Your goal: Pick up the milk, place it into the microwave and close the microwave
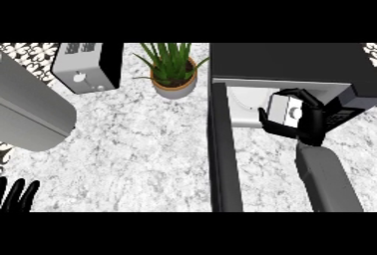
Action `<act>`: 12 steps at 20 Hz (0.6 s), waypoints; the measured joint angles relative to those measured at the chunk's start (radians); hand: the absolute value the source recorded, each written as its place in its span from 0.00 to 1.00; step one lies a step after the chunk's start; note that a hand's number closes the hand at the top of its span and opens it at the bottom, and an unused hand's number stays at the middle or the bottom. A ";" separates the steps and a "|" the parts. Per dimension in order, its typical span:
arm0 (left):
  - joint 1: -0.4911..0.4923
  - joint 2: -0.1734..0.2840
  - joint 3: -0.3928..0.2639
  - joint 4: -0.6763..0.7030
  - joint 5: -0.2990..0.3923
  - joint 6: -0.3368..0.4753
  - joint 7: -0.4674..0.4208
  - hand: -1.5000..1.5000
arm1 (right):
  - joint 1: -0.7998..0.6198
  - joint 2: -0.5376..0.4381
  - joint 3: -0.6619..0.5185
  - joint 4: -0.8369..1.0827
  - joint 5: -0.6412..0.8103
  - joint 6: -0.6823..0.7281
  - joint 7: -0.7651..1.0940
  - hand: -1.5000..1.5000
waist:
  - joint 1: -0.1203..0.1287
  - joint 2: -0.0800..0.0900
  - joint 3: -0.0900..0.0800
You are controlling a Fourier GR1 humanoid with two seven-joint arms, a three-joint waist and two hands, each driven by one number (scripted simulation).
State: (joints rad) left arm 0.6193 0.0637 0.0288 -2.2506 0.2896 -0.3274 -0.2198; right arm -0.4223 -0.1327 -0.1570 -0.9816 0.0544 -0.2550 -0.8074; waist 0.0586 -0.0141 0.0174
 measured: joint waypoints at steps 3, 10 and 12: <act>-0.016 0.003 0.000 0.004 -0.009 0.003 0.004 0.00 | 0.008 0.010 -0.017 -0.007 -0.004 -0.051 -0.027 1.00 | 0.015 0.003 -0.001; -0.042 0.019 0.002 0.008 -0.041 0.006 0.014 0.00 | 0.045 0.006 -0.047 -0.036 0.046 -0.189 -0.123 0.00 | 0.051 0.013 -0.006; -0.054 0.022 0.000 0.010 -0.053 0.008 0.018 0.00 | 0.054 -0.004 -0.045 -0.038 0.083 -0.224 -0.141 0.00 | 0.061 0.019 -0.008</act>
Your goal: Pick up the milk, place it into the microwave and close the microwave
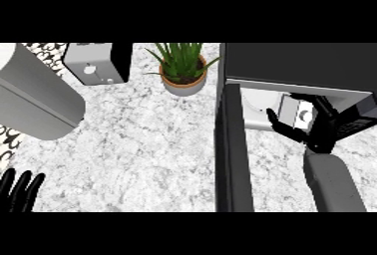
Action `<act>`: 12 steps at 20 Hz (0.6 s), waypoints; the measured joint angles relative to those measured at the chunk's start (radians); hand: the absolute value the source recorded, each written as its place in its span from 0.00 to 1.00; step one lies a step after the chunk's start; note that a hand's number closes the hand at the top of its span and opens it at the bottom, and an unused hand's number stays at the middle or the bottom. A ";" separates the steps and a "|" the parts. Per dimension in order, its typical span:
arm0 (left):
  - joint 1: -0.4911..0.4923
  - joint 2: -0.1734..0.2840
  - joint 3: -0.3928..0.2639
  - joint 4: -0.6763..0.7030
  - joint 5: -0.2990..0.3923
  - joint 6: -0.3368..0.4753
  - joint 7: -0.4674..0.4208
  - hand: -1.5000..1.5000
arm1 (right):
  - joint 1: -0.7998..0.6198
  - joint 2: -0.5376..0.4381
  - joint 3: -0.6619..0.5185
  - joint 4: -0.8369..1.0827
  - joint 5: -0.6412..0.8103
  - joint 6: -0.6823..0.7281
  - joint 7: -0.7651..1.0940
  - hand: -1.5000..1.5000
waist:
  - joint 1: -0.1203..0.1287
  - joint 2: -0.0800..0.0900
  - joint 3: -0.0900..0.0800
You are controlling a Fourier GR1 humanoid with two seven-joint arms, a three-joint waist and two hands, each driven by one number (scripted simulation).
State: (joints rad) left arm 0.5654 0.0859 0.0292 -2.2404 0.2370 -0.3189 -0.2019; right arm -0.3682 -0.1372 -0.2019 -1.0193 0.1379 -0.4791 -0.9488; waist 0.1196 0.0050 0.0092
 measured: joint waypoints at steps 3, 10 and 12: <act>-0.011 0.003 -0.009 -0.001 -0.015 0.001 0.005 0.00 | 0.006 -0.015 -0.005 0.003 0.038 -0.031 -0.010 0.00 | 0.015 0.004 -0.002; -0.043 0.009 -0.032 0.013 -0.039 -0.003 0.018 0.00 | 0.023 -0.008 0.004 0.029 0.105 -0.070 -0.020 0.00 | 0.047 0.020 -0.006; -0.055 0.009 -0.040 0.015 -0.048 -0.003 0.020 0.00 | -0.036 0.003 0.005 0.095 0.104 -0.060 0.060 0.00 | 0.064 0.034 -0.005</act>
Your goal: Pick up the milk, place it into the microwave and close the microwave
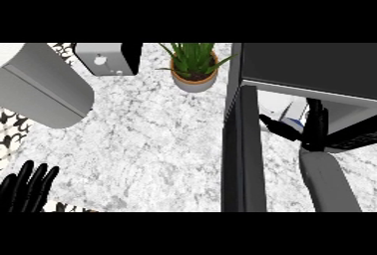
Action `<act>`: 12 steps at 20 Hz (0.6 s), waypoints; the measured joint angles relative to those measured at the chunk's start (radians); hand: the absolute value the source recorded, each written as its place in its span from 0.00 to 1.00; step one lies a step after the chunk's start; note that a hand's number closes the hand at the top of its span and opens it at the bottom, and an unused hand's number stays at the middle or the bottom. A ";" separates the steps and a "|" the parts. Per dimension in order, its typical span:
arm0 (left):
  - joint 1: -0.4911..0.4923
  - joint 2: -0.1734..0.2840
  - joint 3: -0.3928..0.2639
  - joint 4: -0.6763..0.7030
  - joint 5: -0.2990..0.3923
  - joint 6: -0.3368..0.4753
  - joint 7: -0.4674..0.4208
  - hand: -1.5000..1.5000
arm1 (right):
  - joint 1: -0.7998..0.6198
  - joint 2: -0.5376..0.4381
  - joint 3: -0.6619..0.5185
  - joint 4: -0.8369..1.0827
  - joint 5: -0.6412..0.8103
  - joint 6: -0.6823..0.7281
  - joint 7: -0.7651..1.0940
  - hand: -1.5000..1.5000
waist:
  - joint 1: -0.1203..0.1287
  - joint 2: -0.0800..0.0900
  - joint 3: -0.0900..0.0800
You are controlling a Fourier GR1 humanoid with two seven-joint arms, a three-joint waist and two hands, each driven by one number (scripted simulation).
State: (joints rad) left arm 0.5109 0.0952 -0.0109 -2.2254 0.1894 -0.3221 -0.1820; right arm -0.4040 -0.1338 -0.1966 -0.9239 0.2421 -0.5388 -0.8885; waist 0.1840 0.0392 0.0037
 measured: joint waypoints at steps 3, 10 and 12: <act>-0.016 -0.004 -0.016 0.006 -0.014 0.004 0.007 0.00 | -0.122 -0.005 -0.004 0.099 -0.003 0.032 0.135 0.00 | 0.017 0.011 -0.004; -0.037 -0.018 -0.044 0.019 -0.055 0.022 0.016 0.00 | -0.361 -0.049 -0.032 0.337 -0.004 0.100 0.341 0.00 | -0.001 0.019 0.000; -0.041 -0.024 -0.054 0.022 -0.069 0.027 0.016 0.00 | -0.410 -0.061 -0.039 0.397 -0.002 0.115 0.363 0.00 | -0.009 0.020 0.001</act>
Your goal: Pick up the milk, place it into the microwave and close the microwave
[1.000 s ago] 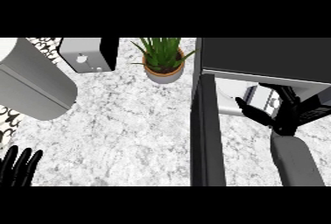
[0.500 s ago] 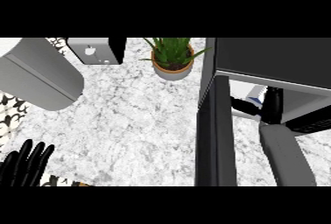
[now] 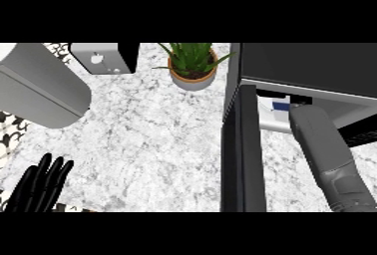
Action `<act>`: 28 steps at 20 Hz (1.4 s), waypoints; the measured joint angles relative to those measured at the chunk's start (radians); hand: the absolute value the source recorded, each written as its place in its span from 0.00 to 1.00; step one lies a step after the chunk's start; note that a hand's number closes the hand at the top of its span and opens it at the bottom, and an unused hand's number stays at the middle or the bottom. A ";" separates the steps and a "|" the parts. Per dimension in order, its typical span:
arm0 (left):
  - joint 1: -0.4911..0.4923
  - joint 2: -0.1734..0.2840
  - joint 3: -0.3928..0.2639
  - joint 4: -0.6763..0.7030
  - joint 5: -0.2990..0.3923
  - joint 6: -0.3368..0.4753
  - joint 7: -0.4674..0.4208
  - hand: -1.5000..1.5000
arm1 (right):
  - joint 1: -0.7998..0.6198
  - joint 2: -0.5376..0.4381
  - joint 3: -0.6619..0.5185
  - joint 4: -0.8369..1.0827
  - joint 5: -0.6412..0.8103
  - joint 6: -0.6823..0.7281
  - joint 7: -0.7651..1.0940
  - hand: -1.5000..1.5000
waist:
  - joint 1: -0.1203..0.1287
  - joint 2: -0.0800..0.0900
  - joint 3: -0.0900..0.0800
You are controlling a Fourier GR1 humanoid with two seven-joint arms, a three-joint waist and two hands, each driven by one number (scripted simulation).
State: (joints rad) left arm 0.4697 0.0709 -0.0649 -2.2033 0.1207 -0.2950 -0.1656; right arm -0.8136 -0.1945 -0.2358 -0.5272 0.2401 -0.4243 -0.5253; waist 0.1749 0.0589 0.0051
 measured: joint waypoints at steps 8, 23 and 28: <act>-0.003 -0.028 -0.047 0.004 -0.051 0.024 0.005 0.00 | -0.100 -0.030 -0.037 0.170 -0.002 0.015 -0.023 0.00 | -0.028 -0.002 0.001; -0.018 -0.066 -0.142 0.015 -0.133 0.082 0.012 0.00 | -0.121 -0.043 -0.110 0.332 -0.051 0.142 -0.185 0.00 | -0.079 -0.018 0.000; -0.033 -0.064 -0.174 0.040 -0.148 0.085 0.022 0.00 | -0.101 -0.039 -0.123 0.358 -0.063 0.204 -0.241 0.00 | -0.101 -0.027 -0.001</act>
State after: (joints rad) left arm 0.4366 0.0064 -0.2388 -2.1634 -0.0278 -0.2096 -0.1431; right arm -0.9144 -0.2333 -0.3587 -0.1693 0.1774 -0.2201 -0.7666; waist 0.0742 0.0318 0.0044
